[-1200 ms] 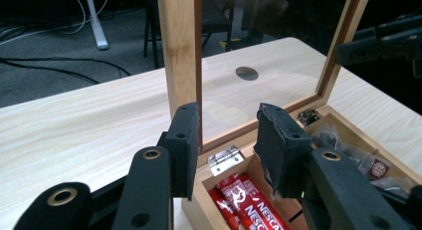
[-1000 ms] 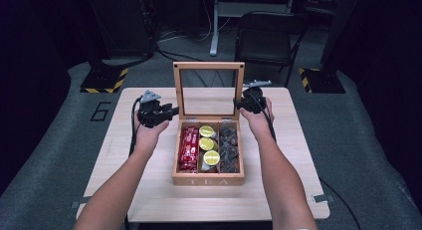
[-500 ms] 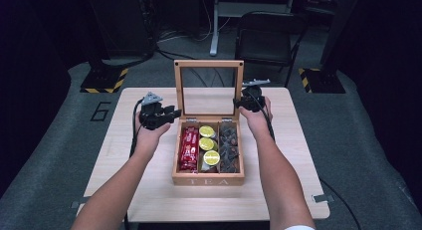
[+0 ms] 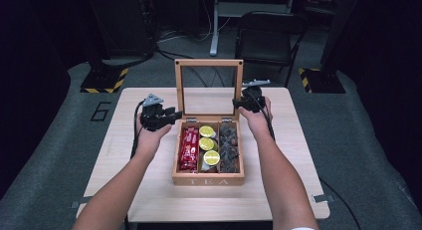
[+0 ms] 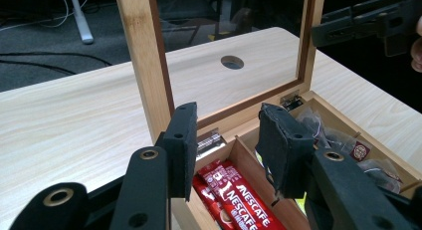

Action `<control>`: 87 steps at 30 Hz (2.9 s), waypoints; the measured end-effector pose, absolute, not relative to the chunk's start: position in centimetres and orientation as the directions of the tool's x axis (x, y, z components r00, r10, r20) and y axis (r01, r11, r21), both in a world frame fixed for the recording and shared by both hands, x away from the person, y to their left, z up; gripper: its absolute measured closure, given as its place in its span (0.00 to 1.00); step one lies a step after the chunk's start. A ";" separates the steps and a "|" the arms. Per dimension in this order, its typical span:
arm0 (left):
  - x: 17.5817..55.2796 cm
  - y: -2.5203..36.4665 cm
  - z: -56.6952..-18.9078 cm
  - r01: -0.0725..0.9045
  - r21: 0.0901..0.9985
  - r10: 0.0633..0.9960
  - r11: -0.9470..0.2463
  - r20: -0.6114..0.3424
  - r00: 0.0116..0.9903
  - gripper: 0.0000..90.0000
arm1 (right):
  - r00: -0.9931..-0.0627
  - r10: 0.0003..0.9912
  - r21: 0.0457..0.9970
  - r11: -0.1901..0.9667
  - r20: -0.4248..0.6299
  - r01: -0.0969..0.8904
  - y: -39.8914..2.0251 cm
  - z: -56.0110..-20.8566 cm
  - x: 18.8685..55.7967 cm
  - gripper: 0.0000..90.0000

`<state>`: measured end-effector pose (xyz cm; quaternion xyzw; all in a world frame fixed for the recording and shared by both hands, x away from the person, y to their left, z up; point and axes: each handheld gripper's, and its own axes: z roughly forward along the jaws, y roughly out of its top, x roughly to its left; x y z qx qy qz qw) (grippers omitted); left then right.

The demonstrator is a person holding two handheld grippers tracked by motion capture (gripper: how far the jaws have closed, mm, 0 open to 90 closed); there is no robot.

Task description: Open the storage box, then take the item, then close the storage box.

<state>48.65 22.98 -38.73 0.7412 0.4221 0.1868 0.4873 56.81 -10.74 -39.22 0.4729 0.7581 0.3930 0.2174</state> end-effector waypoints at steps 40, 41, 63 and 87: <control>48.2 24.1 -37.8 0.433 0.888 0.820 -0.155 -0.129 0.558 0.54 | -0.699 0.715 0.823 0.385 0.021 0.418 -8.2 -39.1 46.6 0.40; 48.2 24.1 -37.8 0.435 0.887 0.820 -0.158 -0.128 0.558 0.54 | -0.712 0.702 0.822 0.399 0.012 0.407 -7.9 -39.4 46.4 0.40; 48.2 23.9 -37.6 0.444 0.882 0.823 -0.155 -0.134 0.552 0.51 | -0.820 0.573 0.773 0.522 -0.006 0.360 -5.4 -42.6 42.9 0.33; 48.2 24.1 -37.9 0.449 0.882 0.831 -0.146 -0.137 0.539 0.51 | -0.851 0.526 0.704 0.606 -0.004 0.371 -3.7 -44.8 42.2 0.29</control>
